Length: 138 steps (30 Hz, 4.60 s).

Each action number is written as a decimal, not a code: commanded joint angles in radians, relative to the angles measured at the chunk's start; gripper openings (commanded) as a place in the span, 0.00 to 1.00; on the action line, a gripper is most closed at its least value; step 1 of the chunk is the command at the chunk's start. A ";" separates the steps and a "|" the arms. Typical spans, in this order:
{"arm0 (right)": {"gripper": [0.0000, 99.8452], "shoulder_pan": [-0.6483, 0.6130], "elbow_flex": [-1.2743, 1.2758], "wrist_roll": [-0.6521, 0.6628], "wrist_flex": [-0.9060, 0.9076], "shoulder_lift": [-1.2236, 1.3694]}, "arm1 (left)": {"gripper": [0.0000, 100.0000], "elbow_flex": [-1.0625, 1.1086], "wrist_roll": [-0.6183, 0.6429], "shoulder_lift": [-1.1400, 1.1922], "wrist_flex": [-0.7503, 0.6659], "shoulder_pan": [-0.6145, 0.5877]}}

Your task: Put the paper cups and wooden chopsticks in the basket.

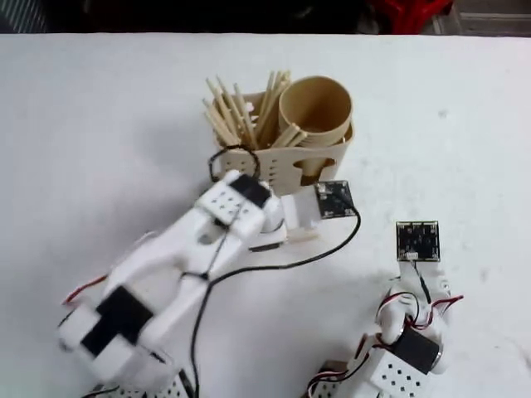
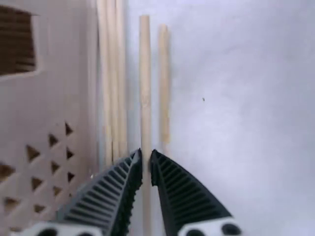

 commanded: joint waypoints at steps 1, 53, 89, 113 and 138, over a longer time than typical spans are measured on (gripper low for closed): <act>0.02 -0.004 0.005 -0.003 0.005 -0.007 | 0.02 0.087 0.012 -0.320 0.012 0.015; 0.02 -0.004 0.005 -0.003 0.005 -0.012 | 0.08 0.063 0.244 -0.746 -0.046 0.073; 0.02 -0.004 0.005 -0.003 0.005 -0.005 | 0.06 -0.207 0.094 0.349 0.023 -0.038; 0.02 -0.004 0.005 -0.003 0.005 -0.005 | 0.02 0.144 0.232 -0.667 0.041 0.041; 0.02 -0.002 0.005 -0.003 0.005 -0.005 | 0.02 -0.195 0.494 -0.575 -0.683 -0.130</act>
